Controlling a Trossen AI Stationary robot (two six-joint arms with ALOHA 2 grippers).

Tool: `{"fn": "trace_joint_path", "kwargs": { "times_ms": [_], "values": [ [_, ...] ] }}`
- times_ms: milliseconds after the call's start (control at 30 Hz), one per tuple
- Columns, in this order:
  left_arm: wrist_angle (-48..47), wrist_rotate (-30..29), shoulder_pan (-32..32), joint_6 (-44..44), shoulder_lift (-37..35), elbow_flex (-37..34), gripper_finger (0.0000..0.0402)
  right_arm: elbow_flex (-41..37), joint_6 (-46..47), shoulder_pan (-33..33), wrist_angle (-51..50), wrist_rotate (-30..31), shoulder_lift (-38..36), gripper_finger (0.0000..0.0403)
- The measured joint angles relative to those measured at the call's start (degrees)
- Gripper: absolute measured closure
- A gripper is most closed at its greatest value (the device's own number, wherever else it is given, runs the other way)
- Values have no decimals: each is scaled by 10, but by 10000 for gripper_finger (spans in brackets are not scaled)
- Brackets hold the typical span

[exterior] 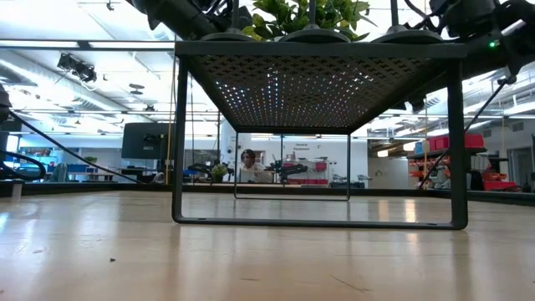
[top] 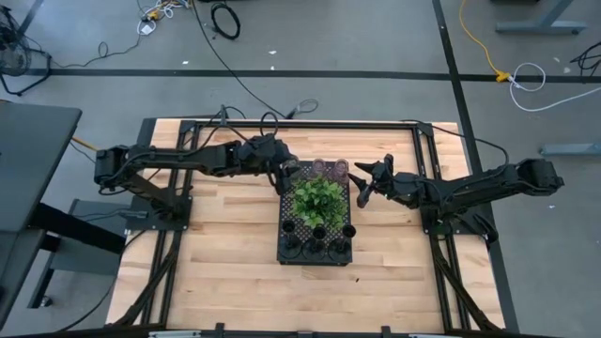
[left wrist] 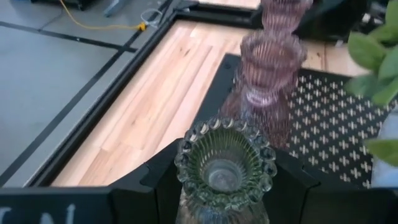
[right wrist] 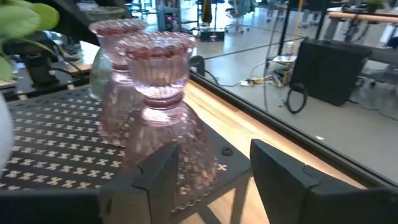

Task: Pick & Place candle stick holders
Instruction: Align the green glass candle holder with the other glass candle holders on the shelf

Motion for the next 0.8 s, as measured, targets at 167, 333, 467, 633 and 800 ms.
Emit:
{"fn": "trace_joint_path", "kwargs": {
  "times_ms": [167, 333, 467, 633, 800],
  "values": [
    [27, -4, 0, 1, 0, 0, 216, 0, 1, 0, 3, -19, 0, 202],
    [24, -4, 0, 1, 0, 0, 216, 0, 1, 0, 3, -19, 0, 202],
    [22, -4, 0, 2, 0, 0, 216, 0, 1, 0, 4, -19, 0, 202],
    [16, -4, 0, 1, 0, 0, 216, 0, -7, 0, 4, -19, 0, 202],
    [1, -26, 0, 6, 0, 1, 213, 0, -14, 0, 4, -19, 0, 202]
  ]
}}
